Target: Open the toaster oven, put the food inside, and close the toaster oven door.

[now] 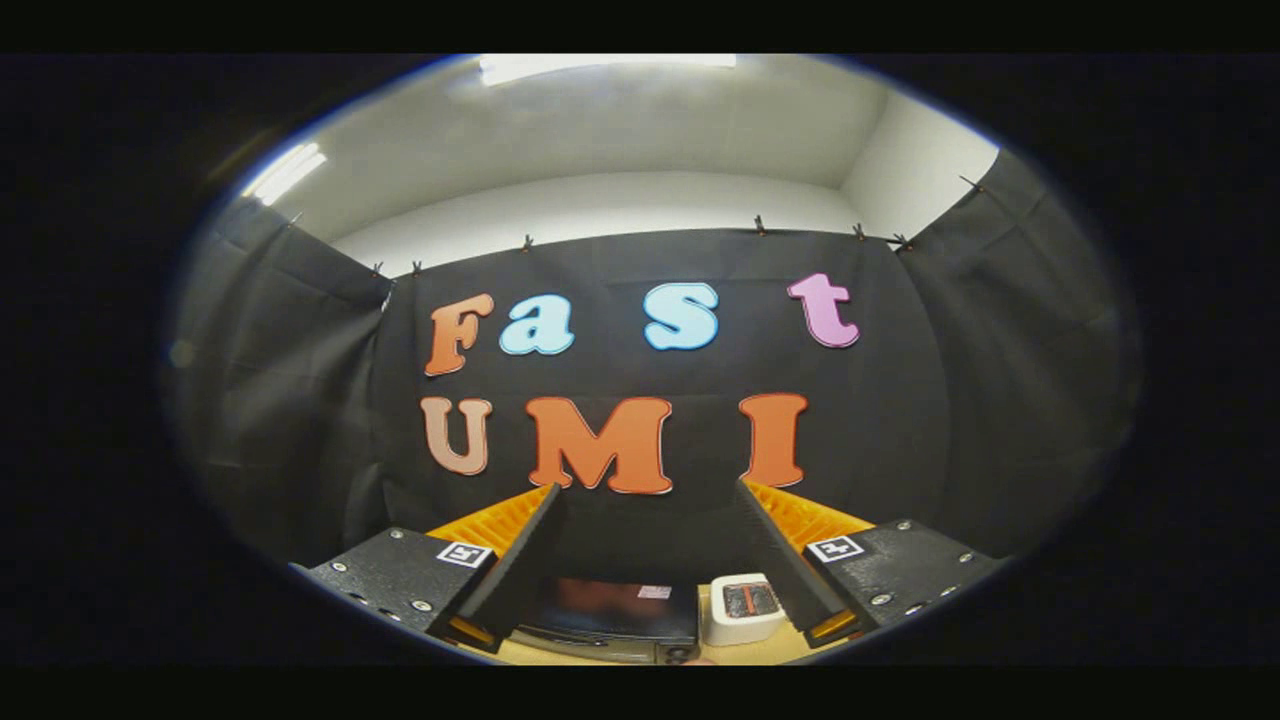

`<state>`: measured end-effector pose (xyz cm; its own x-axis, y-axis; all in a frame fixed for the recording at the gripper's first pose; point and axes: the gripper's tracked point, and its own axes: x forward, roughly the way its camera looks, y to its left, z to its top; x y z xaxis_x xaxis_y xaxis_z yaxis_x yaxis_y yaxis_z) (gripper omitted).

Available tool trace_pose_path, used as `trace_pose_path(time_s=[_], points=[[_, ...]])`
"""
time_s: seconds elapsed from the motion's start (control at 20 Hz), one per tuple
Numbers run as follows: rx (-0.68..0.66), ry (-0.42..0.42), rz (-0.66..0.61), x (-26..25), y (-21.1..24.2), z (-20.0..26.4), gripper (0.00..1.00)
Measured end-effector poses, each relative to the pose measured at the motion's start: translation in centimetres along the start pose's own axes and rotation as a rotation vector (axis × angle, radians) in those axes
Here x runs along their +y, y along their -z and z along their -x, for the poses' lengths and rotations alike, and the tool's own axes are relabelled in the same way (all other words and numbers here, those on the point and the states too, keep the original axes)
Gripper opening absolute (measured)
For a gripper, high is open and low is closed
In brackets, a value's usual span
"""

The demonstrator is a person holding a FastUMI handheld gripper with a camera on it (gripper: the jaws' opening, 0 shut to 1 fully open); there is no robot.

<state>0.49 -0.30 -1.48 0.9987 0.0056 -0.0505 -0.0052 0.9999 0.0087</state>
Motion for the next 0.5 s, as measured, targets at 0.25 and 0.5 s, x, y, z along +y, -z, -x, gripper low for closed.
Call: trace_pose_path(time_s=[0.25,0.5], points=[[0.049,-0.021,-0.001,0.8,2.2,-0.6,0.98],[0.137,-0.042,-0.020,2.6,6.6,-1.5,0.99]])
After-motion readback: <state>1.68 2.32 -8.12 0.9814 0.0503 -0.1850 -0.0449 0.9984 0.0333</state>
